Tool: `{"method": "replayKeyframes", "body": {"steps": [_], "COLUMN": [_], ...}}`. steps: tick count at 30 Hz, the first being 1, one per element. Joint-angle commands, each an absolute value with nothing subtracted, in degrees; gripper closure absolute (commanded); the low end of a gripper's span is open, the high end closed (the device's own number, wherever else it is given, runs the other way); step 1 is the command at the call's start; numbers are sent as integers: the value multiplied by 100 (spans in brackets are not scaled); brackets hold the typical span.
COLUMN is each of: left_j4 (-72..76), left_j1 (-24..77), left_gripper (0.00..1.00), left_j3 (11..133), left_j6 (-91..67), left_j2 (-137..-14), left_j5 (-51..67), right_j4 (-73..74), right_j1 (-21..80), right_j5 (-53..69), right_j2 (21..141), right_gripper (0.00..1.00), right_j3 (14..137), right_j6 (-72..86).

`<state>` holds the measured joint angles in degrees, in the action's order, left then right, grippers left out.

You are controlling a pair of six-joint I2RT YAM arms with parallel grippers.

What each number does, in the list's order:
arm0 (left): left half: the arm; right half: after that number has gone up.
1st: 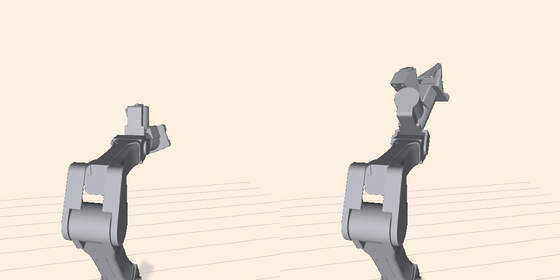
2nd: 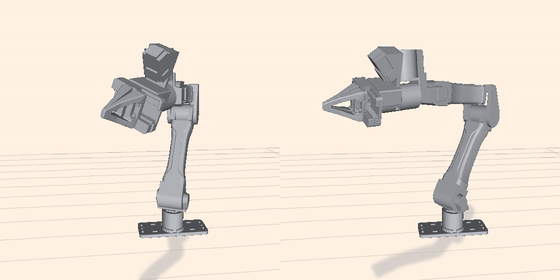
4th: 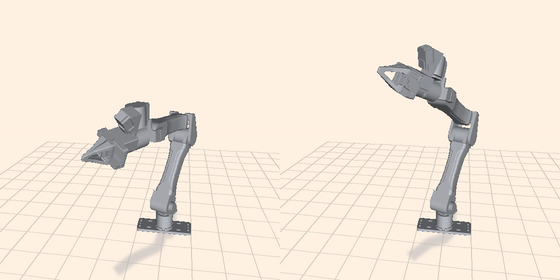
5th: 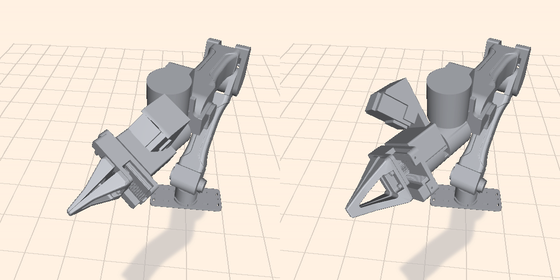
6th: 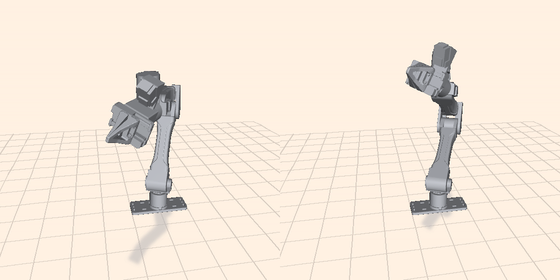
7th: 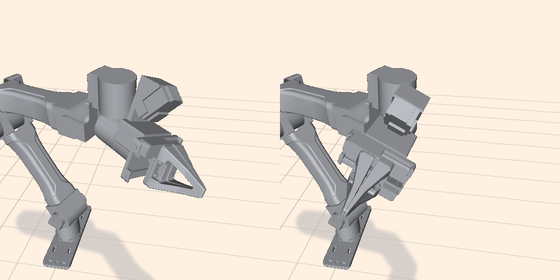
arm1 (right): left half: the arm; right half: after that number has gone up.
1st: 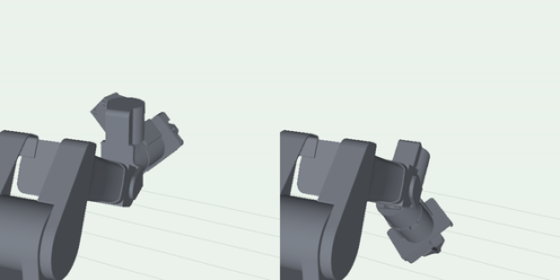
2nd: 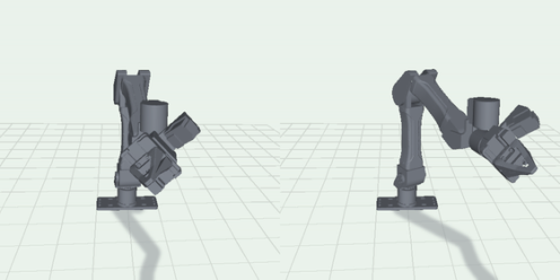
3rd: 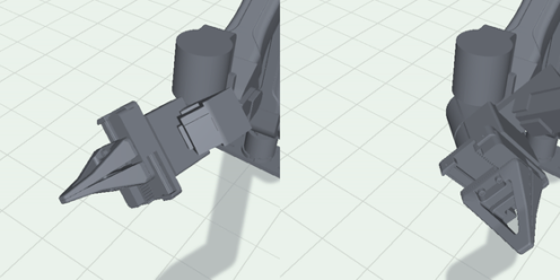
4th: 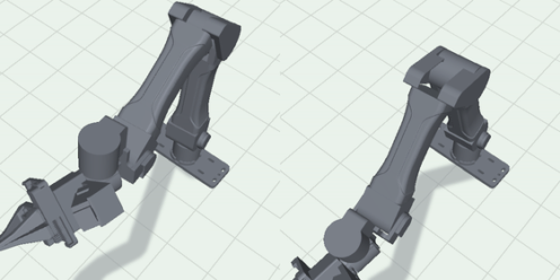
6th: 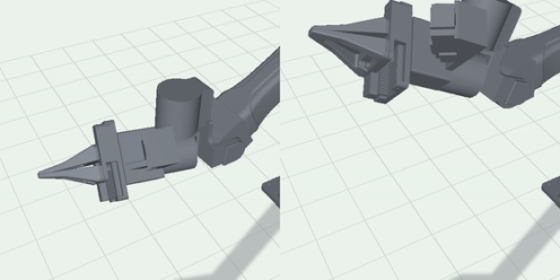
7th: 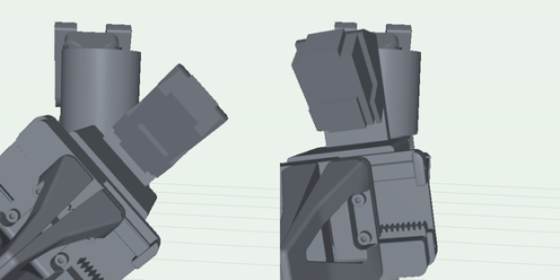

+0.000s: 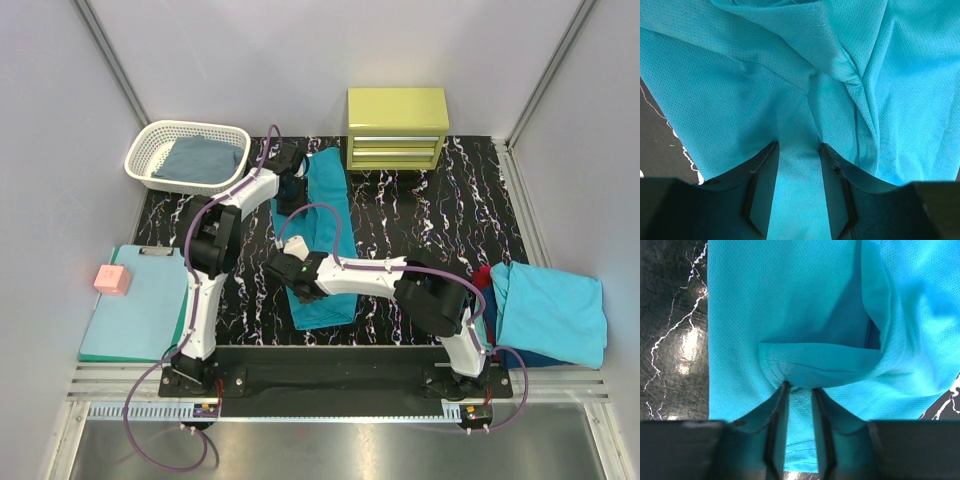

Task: Fold and stack the t-shirts
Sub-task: Fold the tshirt

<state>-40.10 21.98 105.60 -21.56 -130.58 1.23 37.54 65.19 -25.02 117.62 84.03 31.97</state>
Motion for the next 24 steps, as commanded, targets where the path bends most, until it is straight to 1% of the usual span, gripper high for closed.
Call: {"method": "replayKeyframes", "body": {"steps": [1,2,4,5,7,8,11,12,24], "left_j4": [-4025,-4034,-4034,-4034,-4034,-4034,-4043,-4034,-4166], "left_j1": [2171,2171,2180,2171,2180,2180,2180,2180,2180], "left_gripper": [55,55,55,55,55,55,55,55,55], "left_j3": [10415,10424,10415,10424,10424,10415,10441,10450,10678], "left_j6": [-2101,-2101,-2101,-2092,-2083,-2083,-2083,-2083,-2100], "left_j2": [-13395,-13395,-13403,-13403,-13412,-13412,-13430,-13447,-13588], "left_j5": [211,211,220,220,220,202,211,228,211], "right_j4": [3858,3858,3885,3893,3920,3920,3964,3973,4341], "right_j1": [6513,6504,6504,6513,6513,6504,6504,6504,6539], "right_j5": [-2716,-2716,-2707,-2690,-2698,-2698,-2725,-2742,-2874], "right_j2": [11804,11804,11786,11777,11708,11698,11611,11593,10785], "right_gripper": [72,77,81,85,89,93,97,100,100], "right_j3": [8596,8587,8552,8526,8438,8411,8315,8288,7893], "right_j6": [3305,3322,3340,3375,3419,3428,3463,3463,3621]}}
